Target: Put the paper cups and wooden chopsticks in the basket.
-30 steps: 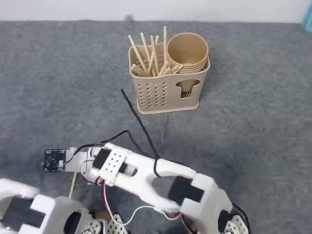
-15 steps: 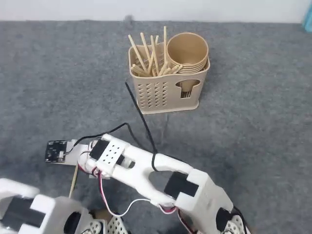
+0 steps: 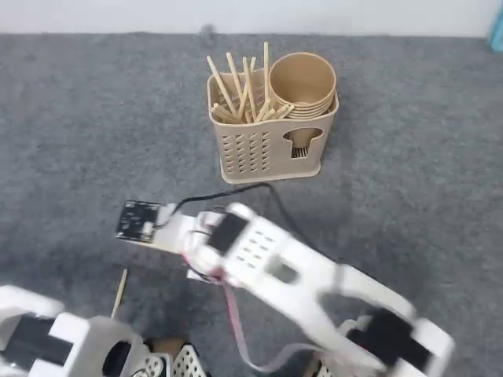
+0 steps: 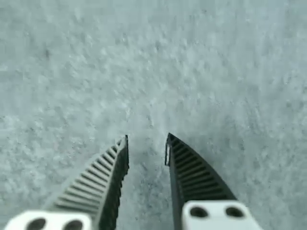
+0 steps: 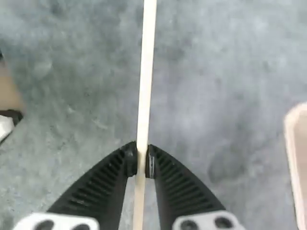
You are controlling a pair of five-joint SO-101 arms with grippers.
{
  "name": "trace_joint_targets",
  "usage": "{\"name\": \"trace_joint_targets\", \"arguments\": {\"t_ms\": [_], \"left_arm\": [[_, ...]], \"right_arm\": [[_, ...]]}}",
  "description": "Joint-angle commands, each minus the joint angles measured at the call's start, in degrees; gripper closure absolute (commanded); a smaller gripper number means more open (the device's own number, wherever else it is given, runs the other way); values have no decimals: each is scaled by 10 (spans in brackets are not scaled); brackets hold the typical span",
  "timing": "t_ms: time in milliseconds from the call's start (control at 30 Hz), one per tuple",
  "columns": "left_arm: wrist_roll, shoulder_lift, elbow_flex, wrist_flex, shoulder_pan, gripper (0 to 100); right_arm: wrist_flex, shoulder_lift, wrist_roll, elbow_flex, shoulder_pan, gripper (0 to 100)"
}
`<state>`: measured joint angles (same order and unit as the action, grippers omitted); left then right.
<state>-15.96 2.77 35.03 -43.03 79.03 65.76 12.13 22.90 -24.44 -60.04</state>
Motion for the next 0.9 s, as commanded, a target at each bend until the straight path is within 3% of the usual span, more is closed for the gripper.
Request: {"name": "trace_joint_targets", "arguments": {"t_ms": [0, 133, 300, 667, 867], "left_arm": [[-2, 6, 27, 11, -40, 877], [3, 11, 62, 10, -86, 880], [57, 11, 94, 9, -152, 882], [105, 11, 117, 26, -213, 882], [120, 11, 128, 39, -214, 882]], "right_arm": [[-45, 188, -33, -66, 31, 991], [-116, 311, -78, -127, 73, 991], [-214, 376, -120, -160, 117, 991], [-469, 348, -237, -164, 210, 991], [-663, 275, -247, -164, 256, 991]]}}
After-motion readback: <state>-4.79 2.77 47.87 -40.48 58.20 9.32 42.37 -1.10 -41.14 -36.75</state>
